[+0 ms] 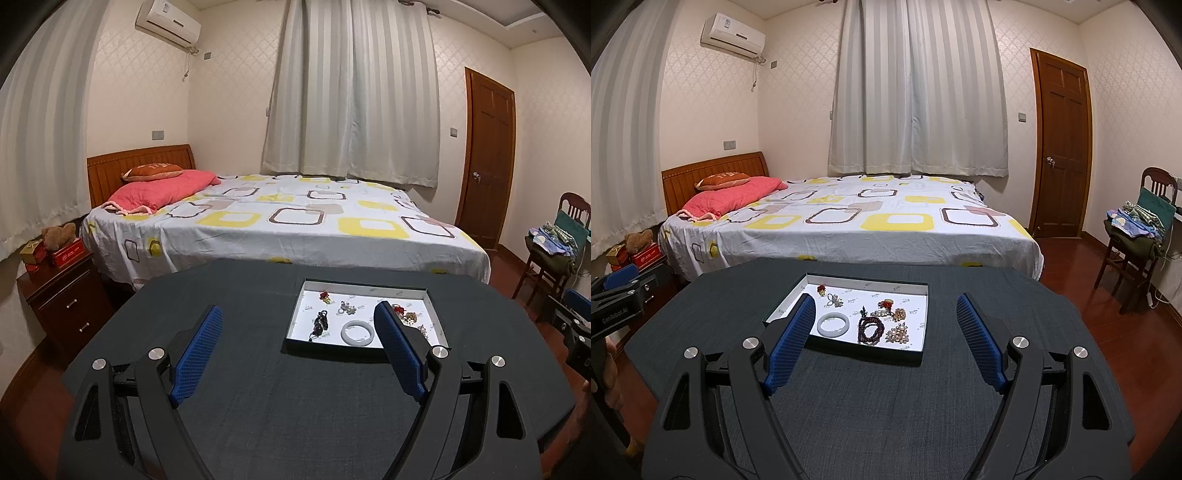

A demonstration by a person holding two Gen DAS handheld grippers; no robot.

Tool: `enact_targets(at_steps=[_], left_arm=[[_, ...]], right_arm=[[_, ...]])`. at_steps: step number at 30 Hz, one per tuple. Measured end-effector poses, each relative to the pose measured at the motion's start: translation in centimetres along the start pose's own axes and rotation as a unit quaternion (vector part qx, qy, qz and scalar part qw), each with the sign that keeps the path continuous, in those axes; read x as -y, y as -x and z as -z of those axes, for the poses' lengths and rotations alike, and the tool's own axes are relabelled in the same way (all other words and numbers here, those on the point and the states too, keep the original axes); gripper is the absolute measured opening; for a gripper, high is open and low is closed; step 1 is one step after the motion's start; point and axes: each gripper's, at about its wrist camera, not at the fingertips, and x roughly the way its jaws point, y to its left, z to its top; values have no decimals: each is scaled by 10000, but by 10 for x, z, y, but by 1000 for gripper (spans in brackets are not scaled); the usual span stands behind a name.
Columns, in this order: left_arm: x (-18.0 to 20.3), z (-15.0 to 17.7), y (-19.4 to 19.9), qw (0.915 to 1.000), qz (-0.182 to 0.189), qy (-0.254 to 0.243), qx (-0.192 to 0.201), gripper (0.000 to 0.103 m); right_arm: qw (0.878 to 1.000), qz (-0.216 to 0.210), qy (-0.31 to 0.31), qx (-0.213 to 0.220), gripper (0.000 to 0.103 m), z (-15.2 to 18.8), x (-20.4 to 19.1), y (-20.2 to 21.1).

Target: Organize jewelry

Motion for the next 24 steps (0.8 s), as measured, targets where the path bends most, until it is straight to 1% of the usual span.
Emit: enact_targets(at_steps=[8,12,20,24], left_arm=[[0,0,0,10000,7,43,31,81],[0,1,2,9999,-48,34,140,81],[0,3,2,9996,160,102,188,81],[-2,3,5,9993,5,185,317,84]], right_arm=[[10000,-5,4,-2,77,0,0,0],[10000,-6,6,-9,77,0,-2,0],[10000,-6,8,-16,77,1,-5,0],[10000,-5,4,-13,77,1,-5,-1]])
